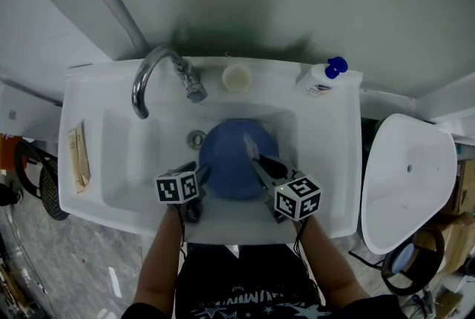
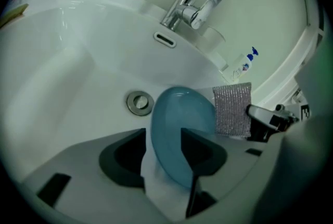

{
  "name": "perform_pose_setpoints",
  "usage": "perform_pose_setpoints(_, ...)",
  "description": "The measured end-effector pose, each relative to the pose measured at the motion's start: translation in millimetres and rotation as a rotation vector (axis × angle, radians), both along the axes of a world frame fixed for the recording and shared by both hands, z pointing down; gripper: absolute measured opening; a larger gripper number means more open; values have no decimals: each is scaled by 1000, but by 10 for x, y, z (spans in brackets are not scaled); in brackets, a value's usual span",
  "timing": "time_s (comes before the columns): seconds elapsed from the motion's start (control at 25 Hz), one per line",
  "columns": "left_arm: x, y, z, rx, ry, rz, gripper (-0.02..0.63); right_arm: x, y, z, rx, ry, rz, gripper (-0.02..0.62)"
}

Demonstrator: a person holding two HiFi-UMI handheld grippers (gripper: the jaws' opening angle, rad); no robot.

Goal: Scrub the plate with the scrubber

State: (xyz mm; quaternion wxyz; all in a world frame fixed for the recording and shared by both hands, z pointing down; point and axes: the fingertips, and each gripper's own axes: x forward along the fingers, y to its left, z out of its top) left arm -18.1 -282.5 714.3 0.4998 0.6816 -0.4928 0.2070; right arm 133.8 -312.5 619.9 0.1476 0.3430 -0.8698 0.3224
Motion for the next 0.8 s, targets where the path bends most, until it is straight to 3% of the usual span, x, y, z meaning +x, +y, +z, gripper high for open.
perform_pose_setpoints(0.2, 48, -25, 165, -55, 34, -6, 189, -25, -60, 39, -5, 1, -3, 71)
perform_pose_setpoints(0.68, 83, -9, 368, -123, 17, 1, 183, -49, -80, 80, -24, -15, 20, 71)
perform_pose_setpoints(0.8, 21, -4, 406, -134, -21, -15, 99, -58, -67, 71, -26, -14, 28, 71)
